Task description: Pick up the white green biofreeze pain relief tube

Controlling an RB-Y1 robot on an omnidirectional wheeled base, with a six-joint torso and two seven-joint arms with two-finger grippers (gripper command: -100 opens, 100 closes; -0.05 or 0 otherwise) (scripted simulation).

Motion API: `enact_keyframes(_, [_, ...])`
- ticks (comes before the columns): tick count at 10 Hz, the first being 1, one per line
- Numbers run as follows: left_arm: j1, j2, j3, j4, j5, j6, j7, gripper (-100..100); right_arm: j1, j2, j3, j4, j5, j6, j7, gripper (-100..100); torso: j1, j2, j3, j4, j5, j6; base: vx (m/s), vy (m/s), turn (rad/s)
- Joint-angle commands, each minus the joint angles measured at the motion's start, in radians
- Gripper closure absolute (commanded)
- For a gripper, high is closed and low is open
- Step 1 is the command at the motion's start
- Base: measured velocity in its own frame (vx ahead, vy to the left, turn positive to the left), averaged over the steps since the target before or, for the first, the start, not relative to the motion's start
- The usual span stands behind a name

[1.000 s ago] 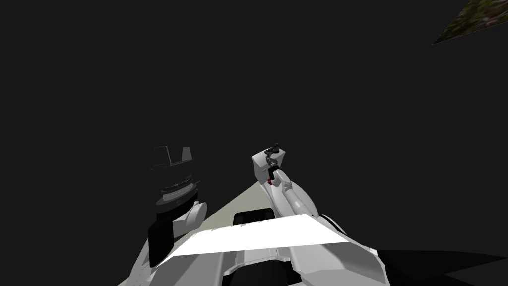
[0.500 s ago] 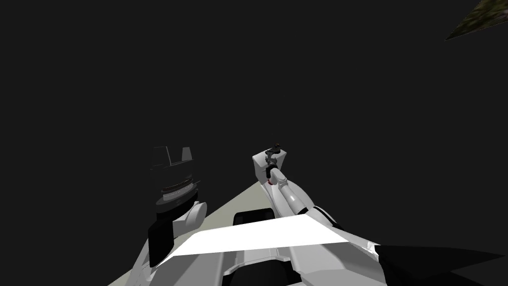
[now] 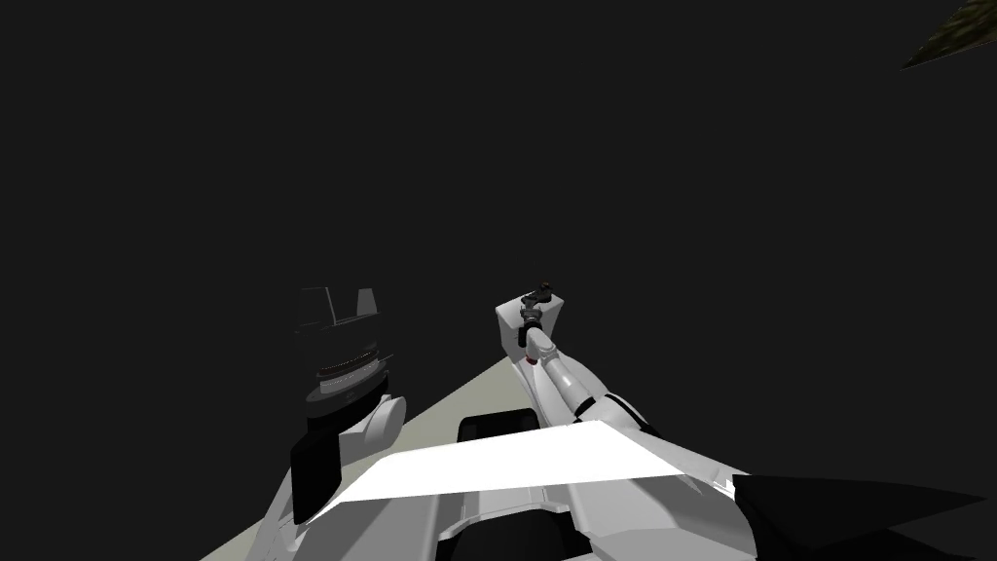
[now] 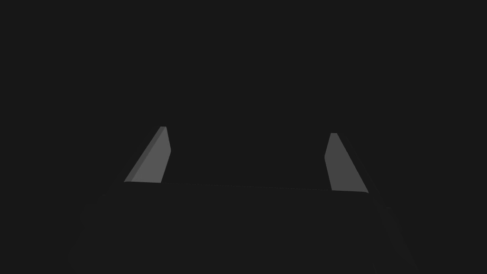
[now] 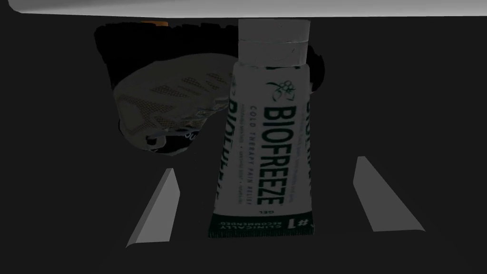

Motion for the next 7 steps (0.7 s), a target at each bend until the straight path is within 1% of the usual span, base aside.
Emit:
enact_keyframes(1, [0.0,0.0,0.0,0.0,0.0,0.0,0.0,0,0.0,0.0,0.0,0.0,0.0,0.0,0.0,-100,0.0,0.0,0.0,0.0,0.0,0.0,0.014,-0.021,0.011])
enact_keyframes(2, [0.0,0.0,0.0,0.0,0.0,0.0,0.0,0,-0.002,0.001,0.0,0.002,0.002,0.004,0.002,0,0.001,0.001,0.0,0.0,0.0,0.0,0.0,0.0,0.0])
enact_keyframes(3, [0.0,0.0,0.0,0.0,0.0,0.0,0.0,0,-0.006,-0.035,-0.05,0.043,-0.04,-0.046,0.051,-100,0.002,0.001,0.001,0.0,0.0,0.0,0.032,0.114,-0.036])
enact_keyframes(4, [0.0,0.0,0.0,0.0,0.0,0.0,0.0,0,-0.006,-0.035,-0.066,0.043,-0.04,-0.07,0.053,-100,0.008,0.0,0.0,0.0,0.001,0.0,0.05,0.147,-0.055])
enact_keyframes(5, [0.0,0.0,0.0,0.0,0.0,0.0,0.0,0,-0.006,-0.035,-0.066,0.043,-0.04,-0.086,0.053,-100,0.011,-0.001,-0.001,0.0,0.002,0.0,0.025,0.073,-0.003])
enact_keyframes(6, [0.0,0.0,0.0,0.0,0.0,0.0,0.0,0,-0.011,-0.071,-0.111,0.085,-0.082,-0.12,0.097,-100,0.008,0.0,0.0,0.0,0.002,0.0,0.015,0.127,-0.021])
enact_keyframes(7, [0.0,0.0,0.0,0.0,0.0,0.0,0.0,0,-0.011,-0.071,-0.132,0.085,-0.082,-0.15,0.104,-100,0.01,0.0,0.0,0.0,0.002,0.0,0.023,0.134,-0.043])
